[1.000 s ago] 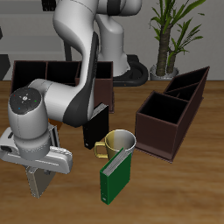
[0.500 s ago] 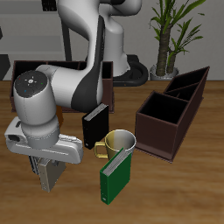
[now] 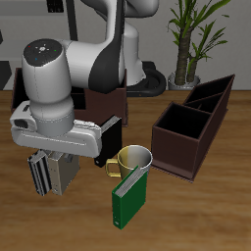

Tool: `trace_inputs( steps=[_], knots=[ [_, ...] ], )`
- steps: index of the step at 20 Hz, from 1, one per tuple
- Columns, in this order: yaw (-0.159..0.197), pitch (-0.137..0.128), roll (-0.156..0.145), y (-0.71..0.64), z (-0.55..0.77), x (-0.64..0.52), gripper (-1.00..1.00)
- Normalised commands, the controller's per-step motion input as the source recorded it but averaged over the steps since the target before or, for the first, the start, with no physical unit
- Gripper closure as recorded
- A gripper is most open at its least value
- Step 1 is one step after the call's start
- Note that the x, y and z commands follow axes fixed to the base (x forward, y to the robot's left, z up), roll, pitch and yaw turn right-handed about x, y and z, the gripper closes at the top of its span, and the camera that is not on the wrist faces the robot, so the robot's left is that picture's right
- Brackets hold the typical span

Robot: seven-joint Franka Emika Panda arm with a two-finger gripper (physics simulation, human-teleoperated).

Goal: Place the yellow book into the left desk caddy's back compartment

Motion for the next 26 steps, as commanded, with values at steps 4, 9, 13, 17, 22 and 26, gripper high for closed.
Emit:
trace_inputs(
  steps=[4, 9, 13, 17, 22, 26],
  knots=[
    [0.015, -0.074, -0.042, -0.02, 0.59, -0.25, 1.00],
    [0.031, -0.067, -0.026, 0.04, 0.58, -0.33, 1.00],
    [-0.002, -0.052, -0.023, 0.00, 0.34, -0.20, 1.00],
    [0.009, -0.047, -0.024, 0.17, 0.31, -0.35, 1.00],
    [-0.009, -0.033, -0.044, 0.03, 0.26, -0.24, 1.00],
    [0.016, -0.023, -0.031, 0.04, 0.25, -0.26, 1.00]
  ],
)
